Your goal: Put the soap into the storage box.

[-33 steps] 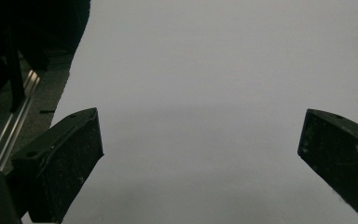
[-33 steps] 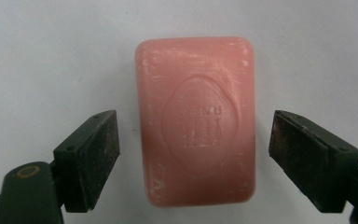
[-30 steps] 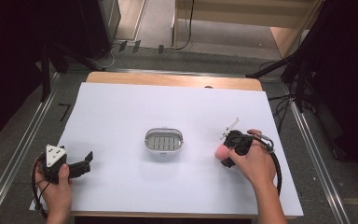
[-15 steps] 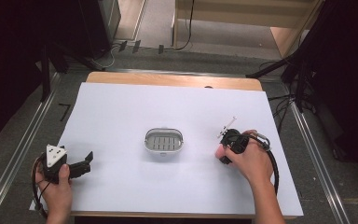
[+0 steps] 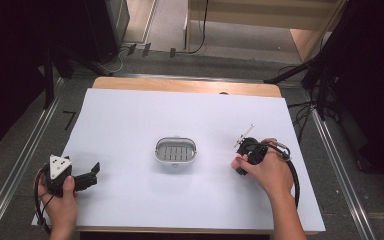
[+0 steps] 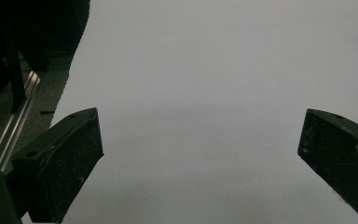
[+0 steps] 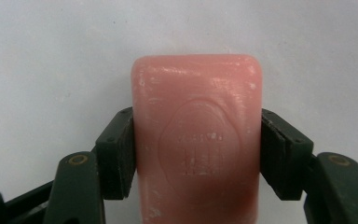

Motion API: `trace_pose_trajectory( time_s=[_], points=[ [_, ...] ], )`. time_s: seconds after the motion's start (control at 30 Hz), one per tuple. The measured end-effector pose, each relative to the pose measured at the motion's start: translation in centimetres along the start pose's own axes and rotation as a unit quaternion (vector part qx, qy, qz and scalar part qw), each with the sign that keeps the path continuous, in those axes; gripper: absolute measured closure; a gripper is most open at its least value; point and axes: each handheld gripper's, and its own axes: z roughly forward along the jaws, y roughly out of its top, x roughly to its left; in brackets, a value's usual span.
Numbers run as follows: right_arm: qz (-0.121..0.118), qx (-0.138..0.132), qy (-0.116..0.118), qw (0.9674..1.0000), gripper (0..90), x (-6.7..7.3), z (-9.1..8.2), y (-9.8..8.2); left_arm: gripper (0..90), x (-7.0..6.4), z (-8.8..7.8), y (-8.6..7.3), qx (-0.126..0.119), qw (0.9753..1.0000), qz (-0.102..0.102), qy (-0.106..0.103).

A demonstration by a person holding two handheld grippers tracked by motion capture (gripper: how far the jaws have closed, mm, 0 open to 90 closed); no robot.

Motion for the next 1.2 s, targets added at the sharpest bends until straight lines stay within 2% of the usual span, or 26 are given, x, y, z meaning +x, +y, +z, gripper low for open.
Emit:
trace_pose_trajectory(
  time_s=[0.17, 0.63, 0.73, 0.9, 1.2],
  points=[
    [0.002, 0.009, 0.000, 1.0000, 37.7, -0.1, 0.2, -0.1, 0.1, 0.0, 0.0, 0.0, 0.001, 1.0000, 0.001, 0.000],
    [0.004, 0.009, 0.004, 0.9999, 38.8, -0.3, 0.1, -0.2, 0.1, 0.0, 0.0, 0.0, 0.001, 1.0000, 0.002, 0.000],
    [-0.003, 0.010, 0.012, 0.9999, 38.8, -0.4, -0.1, -0.2, 0.1, 0.0, 0.0, 0.0, 0.001, 1.0000, 0.001, 0.000],
    [-0.007, 0.001, 0.013, 0.9999, 38.8, -0.2, -0.8, 0.0, 0.1, -0.1, 0.0, 0.0, 0.002, 1.0000, 0.003, 0.001],
    [-0.043, -0.009, 0.016, 0.9989, 38.9, 0.4, -2.0, 1.4, 0.1, 0.0, 0.0, 0.0, 0.000, 1.0000, 0.000, 0.001]
  ],
)
